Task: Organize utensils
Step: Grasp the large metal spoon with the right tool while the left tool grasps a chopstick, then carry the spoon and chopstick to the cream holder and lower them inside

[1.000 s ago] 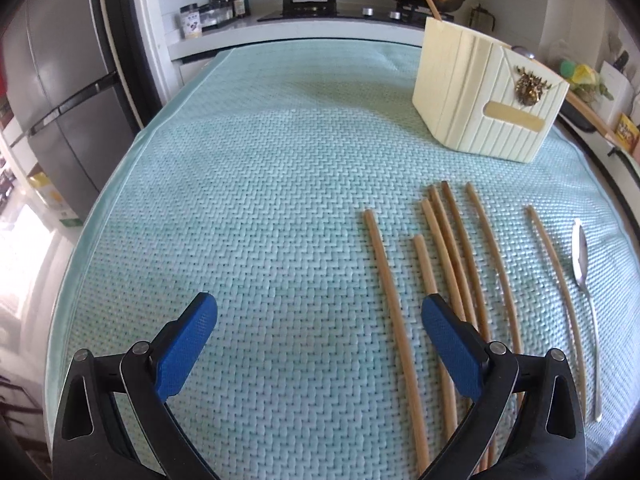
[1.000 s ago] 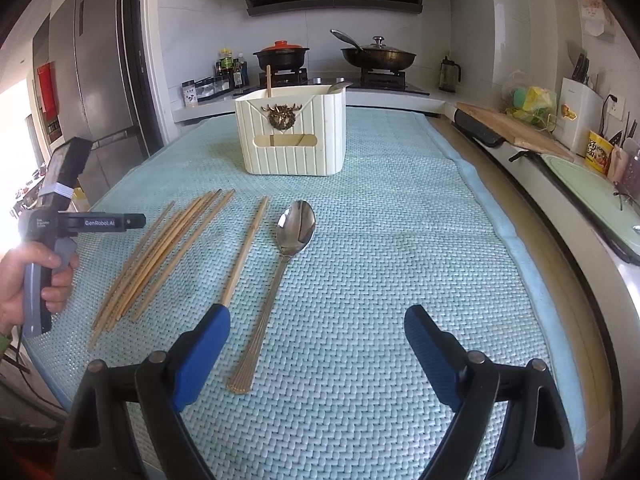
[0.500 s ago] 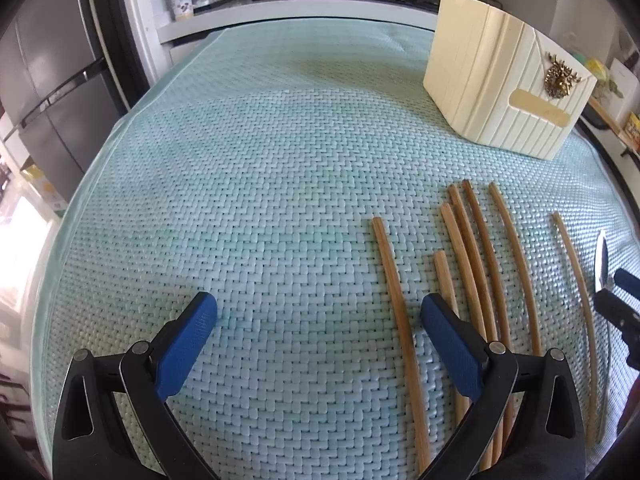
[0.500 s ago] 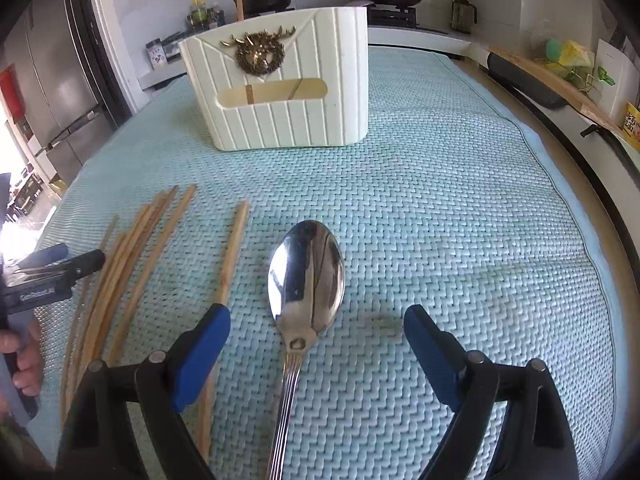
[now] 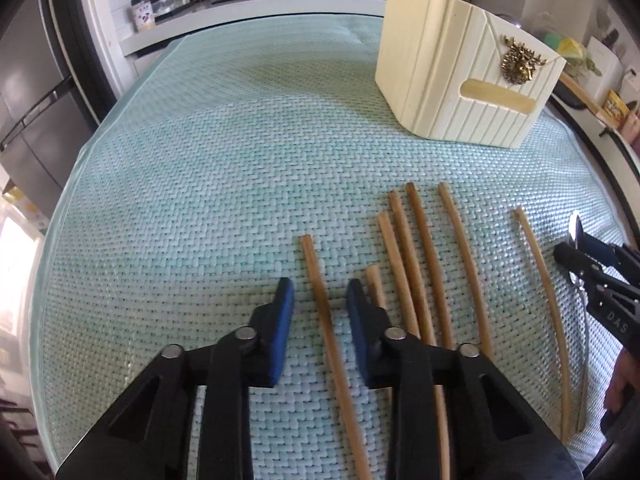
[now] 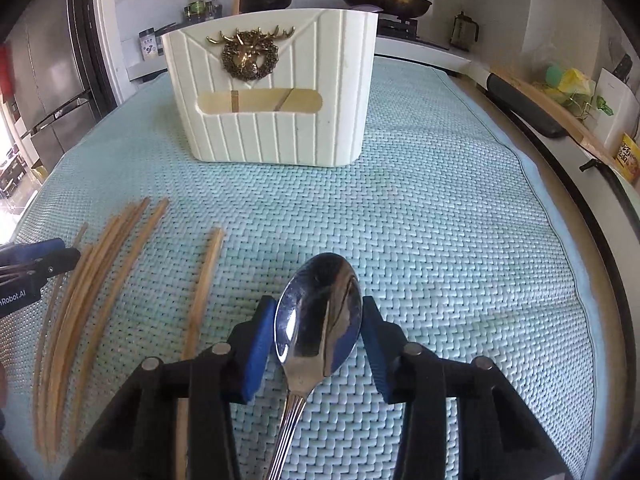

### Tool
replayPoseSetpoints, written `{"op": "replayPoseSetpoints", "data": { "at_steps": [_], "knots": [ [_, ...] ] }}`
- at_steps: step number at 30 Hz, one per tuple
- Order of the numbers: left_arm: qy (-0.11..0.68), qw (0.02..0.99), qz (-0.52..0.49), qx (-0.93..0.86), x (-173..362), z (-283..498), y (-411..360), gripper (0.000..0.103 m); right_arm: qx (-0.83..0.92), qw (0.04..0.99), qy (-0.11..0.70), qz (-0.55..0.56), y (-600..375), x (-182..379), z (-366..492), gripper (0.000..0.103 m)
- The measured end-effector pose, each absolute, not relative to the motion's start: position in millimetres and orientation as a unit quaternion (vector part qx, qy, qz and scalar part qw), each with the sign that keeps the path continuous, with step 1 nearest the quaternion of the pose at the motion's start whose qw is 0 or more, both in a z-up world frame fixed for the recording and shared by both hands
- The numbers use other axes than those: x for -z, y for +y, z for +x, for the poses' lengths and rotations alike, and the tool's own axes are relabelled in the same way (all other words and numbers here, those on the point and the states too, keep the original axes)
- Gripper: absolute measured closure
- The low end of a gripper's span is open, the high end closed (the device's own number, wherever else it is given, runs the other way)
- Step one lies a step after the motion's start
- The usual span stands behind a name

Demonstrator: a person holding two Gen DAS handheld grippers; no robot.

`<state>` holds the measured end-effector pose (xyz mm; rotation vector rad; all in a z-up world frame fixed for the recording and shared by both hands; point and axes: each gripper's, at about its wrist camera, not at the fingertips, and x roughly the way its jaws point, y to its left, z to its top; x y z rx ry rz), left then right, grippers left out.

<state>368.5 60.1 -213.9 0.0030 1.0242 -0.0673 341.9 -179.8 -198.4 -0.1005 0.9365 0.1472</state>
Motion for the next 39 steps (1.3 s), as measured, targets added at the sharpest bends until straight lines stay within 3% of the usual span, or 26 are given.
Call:
{"op": "replayPoseSetpoints", "data": {
  "at_steps": [1, 4, 22, 39],
  "knots": [
    [0.491, 0.87, -0.007, 0.04, 213.6, 368.3, 59.5, 0.097, -0.076, 0.888, 0.45, -0.049, -181.2, 197.6, 346.2, 0.06],
    [0.491, 0.869, -0.037, 0.052, 212.5, 368.3, 63.7, 0.099, -0.09, 0.891, 0.443, -0.04, -185.9, 193.5, 348.3, 0.06],
    [0.343, 0.933, -0.086, 0.073, 82.6, 304.9, 100.7, 0.099, -0.181, 0.934, 0.307, 0.002, -214.0, 80.0, 266.8, 0.061],
    [0.299, 0.942, -0.114, 0.102, 41.9, 295.9, 110.7, 0.1, -0.199, 0.947, 0.252, -0.03, -208.6, 32.1, 234.2, 0.061]
  ]
}}
